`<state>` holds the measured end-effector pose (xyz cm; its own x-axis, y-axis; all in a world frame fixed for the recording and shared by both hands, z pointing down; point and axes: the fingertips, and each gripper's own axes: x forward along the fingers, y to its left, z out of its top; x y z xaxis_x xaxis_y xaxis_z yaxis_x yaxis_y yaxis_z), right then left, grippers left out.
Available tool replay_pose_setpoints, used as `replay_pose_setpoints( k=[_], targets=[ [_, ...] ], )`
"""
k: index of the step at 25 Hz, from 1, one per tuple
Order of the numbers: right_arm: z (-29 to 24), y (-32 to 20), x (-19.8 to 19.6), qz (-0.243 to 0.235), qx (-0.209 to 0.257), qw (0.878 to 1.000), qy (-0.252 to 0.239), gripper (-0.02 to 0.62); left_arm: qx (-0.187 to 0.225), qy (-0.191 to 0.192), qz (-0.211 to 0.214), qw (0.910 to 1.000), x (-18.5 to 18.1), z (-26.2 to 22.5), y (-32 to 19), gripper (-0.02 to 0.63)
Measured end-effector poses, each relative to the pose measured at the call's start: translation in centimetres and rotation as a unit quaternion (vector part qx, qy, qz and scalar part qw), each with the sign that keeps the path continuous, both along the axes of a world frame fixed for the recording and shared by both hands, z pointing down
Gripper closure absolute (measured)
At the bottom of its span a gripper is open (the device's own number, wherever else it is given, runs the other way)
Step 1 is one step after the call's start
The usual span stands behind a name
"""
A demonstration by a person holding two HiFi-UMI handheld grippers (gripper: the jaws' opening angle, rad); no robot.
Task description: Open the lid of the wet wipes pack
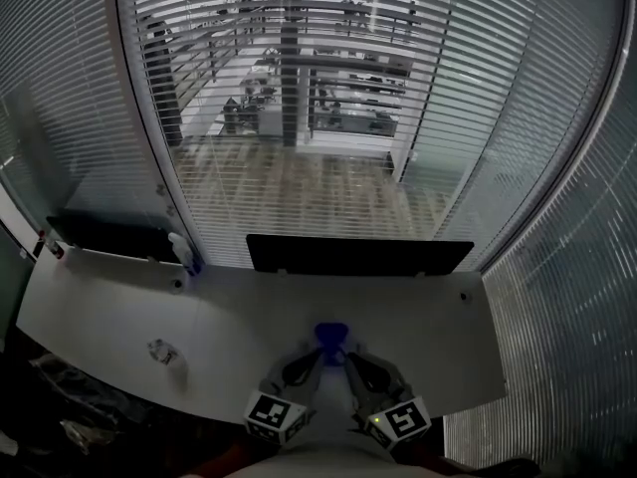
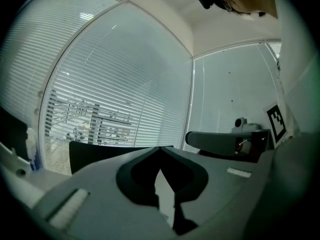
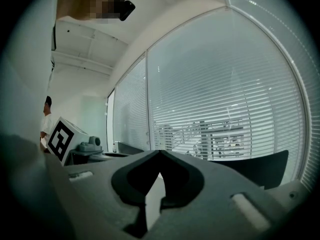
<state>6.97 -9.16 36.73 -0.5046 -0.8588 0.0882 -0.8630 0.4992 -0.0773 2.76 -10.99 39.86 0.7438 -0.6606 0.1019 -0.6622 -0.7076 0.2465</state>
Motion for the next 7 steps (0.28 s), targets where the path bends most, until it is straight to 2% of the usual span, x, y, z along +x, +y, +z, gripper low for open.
replay_pose_setpoints(
  k=[7],
  targets=[
    [0.29, -0.20, 0.19, -0.004, 0.007, 1.000, 0.000, 0.595, -0.002, -0.001, 0.003, 1.0000, 0.55, 0.32, 0.05, 0.604]
  ],
)
